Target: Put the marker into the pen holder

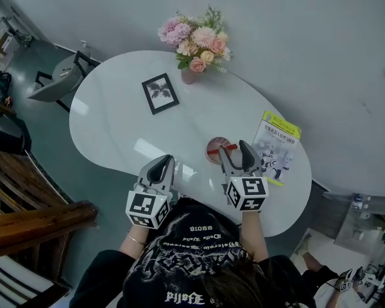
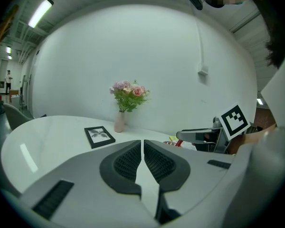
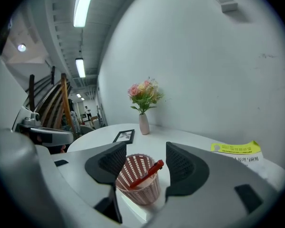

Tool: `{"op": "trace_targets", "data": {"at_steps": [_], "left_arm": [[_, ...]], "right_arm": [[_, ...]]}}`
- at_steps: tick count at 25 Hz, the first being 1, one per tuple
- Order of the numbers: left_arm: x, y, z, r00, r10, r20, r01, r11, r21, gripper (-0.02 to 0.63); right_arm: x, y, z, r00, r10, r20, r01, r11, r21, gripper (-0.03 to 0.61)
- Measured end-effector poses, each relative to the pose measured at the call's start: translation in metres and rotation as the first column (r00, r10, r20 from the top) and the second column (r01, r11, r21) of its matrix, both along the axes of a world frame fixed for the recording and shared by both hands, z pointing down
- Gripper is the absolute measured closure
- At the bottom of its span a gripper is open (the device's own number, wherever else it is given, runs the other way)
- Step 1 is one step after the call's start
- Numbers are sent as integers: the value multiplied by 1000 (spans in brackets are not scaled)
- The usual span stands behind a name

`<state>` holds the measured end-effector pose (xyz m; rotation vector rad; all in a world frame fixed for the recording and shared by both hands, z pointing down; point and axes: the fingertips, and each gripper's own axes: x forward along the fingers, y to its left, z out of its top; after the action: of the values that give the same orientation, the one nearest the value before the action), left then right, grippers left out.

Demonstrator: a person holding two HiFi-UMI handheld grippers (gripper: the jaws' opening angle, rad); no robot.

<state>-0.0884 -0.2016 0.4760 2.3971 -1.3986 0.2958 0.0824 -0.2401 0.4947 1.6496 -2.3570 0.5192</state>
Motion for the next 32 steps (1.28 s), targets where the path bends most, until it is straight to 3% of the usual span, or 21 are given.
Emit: {"op": "trace_targets", "data": {"at_steps": [19,21,23,32], "left_arm": [[28,-5,-12,992,118,-38,-116,992,57,578],[33,-6,-11,991,130,-44,-128,990,55,578],[37,-6,-8,989,140,-43,-138,989,51,578],[55,-8,-6,985,170,-34,-168,985,45,578]], "right_arm": [[18,37,-35,998,49,43,-52,995,81,328],[20,40,-32,998,50,24,-52,996,74,360],[22,43,-29,999,45,-1,-45,997,65,438],[42,43,-26,994,106,-35,-104,992,68,542]]}}
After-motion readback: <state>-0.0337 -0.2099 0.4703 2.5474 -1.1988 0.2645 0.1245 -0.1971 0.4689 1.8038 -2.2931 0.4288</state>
